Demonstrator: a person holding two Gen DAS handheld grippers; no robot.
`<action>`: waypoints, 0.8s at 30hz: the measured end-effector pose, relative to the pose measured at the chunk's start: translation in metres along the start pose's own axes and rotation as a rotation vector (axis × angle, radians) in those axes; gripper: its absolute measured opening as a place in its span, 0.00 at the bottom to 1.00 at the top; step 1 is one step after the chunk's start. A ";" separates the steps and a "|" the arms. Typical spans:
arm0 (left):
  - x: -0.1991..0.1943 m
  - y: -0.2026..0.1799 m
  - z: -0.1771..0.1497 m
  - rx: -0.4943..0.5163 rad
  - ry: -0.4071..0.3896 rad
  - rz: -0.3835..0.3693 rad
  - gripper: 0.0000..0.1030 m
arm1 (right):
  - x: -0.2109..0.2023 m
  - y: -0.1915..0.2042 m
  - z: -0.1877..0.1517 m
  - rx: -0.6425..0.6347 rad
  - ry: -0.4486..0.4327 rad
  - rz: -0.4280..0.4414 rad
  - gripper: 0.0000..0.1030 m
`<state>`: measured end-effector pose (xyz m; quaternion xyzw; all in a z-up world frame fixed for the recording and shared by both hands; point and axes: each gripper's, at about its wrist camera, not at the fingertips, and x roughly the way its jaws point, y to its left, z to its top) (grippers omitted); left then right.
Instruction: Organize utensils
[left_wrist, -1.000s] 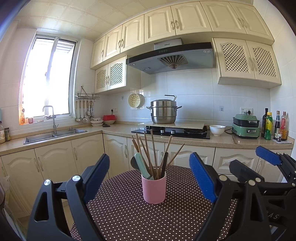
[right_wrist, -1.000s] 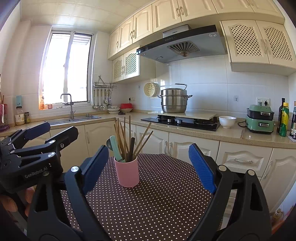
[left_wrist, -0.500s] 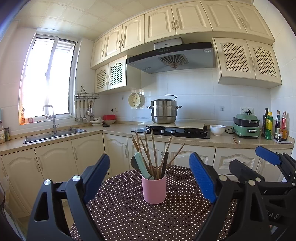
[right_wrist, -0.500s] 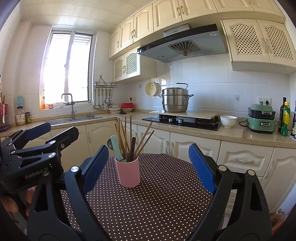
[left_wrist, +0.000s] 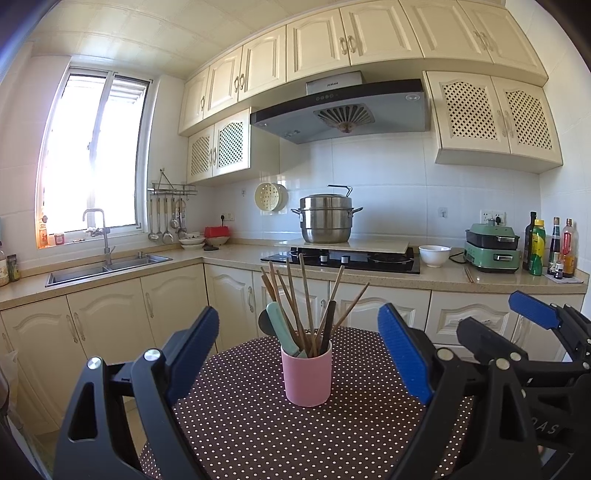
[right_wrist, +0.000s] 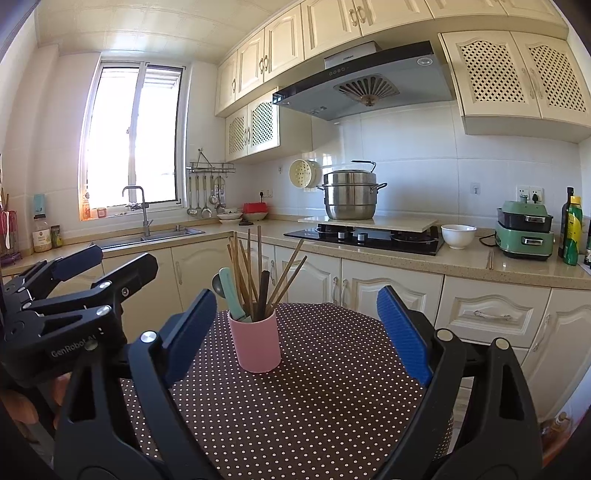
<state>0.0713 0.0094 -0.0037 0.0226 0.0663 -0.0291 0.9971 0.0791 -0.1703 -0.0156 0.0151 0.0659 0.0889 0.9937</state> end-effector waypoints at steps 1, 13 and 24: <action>0.001 0.000 0.000 0.000 0.001 0.000 0.84 | 0.001 -0.001 0.000 0.001 0.001 0.000 0.85; 0.011 -0.002 -0.003 0.004 0.016 0.000 0.84 | 0.005 -0.003 -0.001 0.013 0.013 -0.001 0.85; 0.019 -0.002 -0.004 0.005 0.024 0.004 0.84 | 0.011 -0.006 -0.002 0.023 0.023 0.003 0.85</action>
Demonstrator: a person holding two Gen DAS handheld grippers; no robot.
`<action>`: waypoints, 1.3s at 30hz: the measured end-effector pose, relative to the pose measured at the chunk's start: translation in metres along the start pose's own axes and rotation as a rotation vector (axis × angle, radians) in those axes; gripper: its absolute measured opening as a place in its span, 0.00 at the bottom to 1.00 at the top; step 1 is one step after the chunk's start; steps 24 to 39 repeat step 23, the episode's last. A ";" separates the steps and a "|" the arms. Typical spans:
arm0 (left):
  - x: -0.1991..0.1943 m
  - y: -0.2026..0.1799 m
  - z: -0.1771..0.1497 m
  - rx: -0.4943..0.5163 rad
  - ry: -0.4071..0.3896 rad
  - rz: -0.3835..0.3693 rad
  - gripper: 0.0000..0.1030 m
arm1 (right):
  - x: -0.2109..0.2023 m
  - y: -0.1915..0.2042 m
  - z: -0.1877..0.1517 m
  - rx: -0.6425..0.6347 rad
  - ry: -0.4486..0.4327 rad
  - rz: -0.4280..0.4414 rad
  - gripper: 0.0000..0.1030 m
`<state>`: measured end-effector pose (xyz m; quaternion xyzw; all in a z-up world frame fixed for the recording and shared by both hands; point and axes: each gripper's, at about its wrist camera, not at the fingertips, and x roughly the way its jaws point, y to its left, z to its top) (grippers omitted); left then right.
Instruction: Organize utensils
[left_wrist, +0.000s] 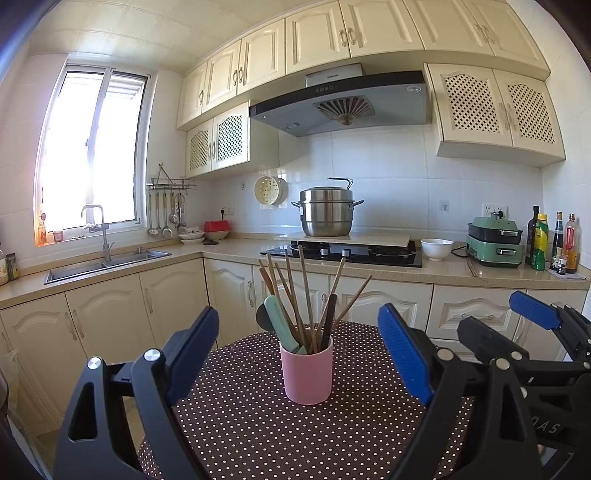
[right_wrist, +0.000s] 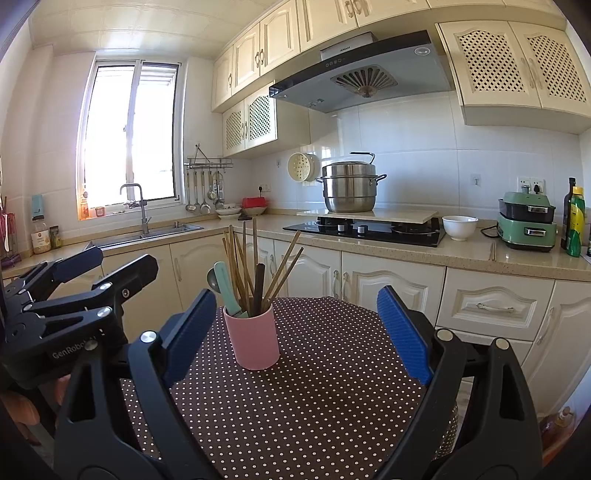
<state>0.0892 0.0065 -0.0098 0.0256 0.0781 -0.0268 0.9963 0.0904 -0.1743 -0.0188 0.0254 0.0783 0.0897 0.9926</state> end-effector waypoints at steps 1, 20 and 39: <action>0.000 0.000 0.000 0.001 0.000 0.001 0.84 | 0.000 0.000 0.000 0.001 0.001 0.001 0.85; 0.027 0.001 -0.009 -0.007 0.059 0.012 0.84 | 0.028 -0.003 -0.009 0.025 0.054 0.014 0.85; 0.037 0.001 -0.014 -0.007 0.085 0.015 0.84 | 0.038 -0.005 -0.013 0.032 0.076 0.020 0.86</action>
